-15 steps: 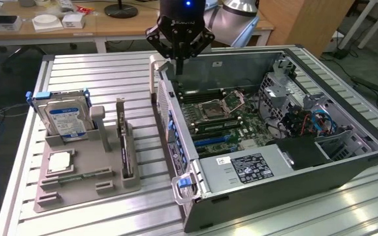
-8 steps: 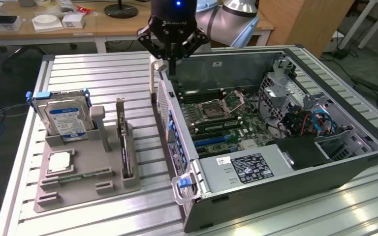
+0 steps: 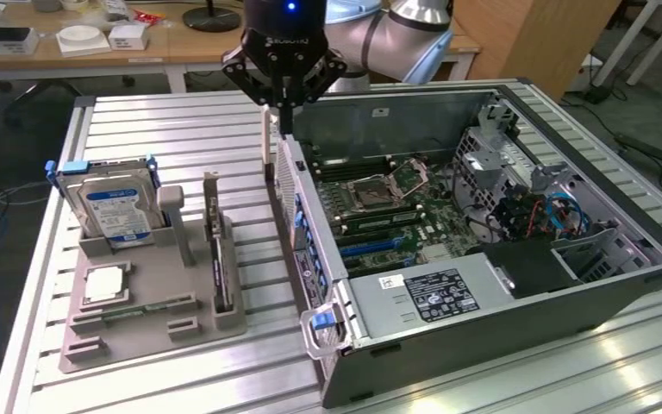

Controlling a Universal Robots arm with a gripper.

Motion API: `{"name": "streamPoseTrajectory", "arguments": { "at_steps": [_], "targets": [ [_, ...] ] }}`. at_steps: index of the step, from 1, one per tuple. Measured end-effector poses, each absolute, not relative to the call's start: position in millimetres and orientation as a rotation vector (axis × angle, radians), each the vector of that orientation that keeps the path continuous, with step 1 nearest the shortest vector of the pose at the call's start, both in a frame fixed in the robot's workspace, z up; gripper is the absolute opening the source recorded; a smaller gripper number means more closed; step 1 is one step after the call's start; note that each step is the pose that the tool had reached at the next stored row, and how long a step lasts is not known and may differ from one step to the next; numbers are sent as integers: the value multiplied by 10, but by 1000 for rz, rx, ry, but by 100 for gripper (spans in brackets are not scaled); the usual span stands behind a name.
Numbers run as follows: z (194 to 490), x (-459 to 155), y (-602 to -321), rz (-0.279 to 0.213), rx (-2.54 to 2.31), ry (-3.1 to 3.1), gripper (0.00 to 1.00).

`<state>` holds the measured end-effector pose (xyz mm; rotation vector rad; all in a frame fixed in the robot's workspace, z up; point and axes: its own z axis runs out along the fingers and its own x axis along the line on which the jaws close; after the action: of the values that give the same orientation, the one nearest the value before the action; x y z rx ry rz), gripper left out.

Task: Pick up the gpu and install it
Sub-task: 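Reach for the gpu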

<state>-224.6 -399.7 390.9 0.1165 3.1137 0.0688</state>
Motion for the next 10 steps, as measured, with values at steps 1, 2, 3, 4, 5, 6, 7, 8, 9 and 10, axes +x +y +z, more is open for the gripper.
{"name": "streamPoseTrajectory", "arguments": {
  "at_steps": [1,2,3,4,5,6,7,8,9,10],
  "targets": [
    [3908,-2267,-3997,69,116,3114,10],
    [3907,-2288,-3998,69,117,3114,10],
    [3906,-2307,-3998,69,117,3114,10],
    [3906,-2328,-3998,69,117,3114,10],
    [3906,-2348,-3998,69,117,3114,10],
    [3905,-2368,-3998,69,117,3114,10],
    [3905,-2389,-3998,69,117,3114,10],
    [3904,-2410,-3999,69,117,3114,10],
    [3903,-2431,-3999,69,117,3114,10],
    [3903,-2454,-3999,69,117,3114,10]
  ]
}}
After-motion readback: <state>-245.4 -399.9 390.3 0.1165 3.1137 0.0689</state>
